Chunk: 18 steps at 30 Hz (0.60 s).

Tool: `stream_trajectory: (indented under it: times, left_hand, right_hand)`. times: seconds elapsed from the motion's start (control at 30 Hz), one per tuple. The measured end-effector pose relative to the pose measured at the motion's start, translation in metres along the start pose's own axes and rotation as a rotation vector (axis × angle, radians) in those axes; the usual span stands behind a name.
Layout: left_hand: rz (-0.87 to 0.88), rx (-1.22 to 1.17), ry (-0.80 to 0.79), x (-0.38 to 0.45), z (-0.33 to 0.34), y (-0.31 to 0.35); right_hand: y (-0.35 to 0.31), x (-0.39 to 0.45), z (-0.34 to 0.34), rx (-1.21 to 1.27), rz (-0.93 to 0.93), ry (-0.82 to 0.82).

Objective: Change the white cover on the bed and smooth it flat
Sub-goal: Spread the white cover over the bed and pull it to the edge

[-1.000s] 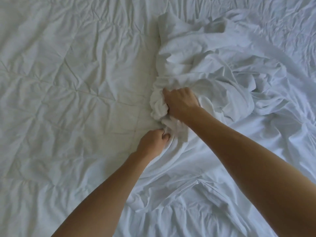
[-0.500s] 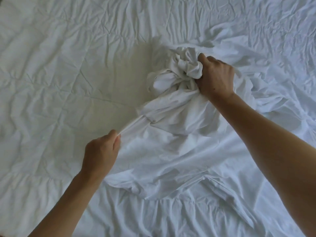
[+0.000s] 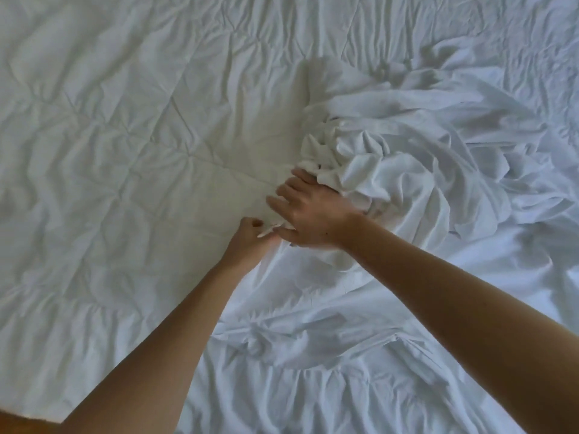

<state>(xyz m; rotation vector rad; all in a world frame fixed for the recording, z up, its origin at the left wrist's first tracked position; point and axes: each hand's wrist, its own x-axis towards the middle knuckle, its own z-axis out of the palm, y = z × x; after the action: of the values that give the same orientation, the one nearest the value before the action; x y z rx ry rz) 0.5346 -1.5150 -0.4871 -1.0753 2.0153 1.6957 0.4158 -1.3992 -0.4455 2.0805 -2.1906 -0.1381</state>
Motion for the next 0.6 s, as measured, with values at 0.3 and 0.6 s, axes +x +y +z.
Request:
stream_trajectory:
  times: [0.3,0.6]
  left_hand:
    - [0.444,0.217,0.225,-0.016,-0.012,0.043]
    - [0.755,0.421,0.406,-0.047,-0.077,0.061]
  right_hand:
    - [0.072,-0.002,-0.026,-0.157,0.042,0.147]
    - [0.139,-0.023,-0.081,-0.250,0.468,0.244]
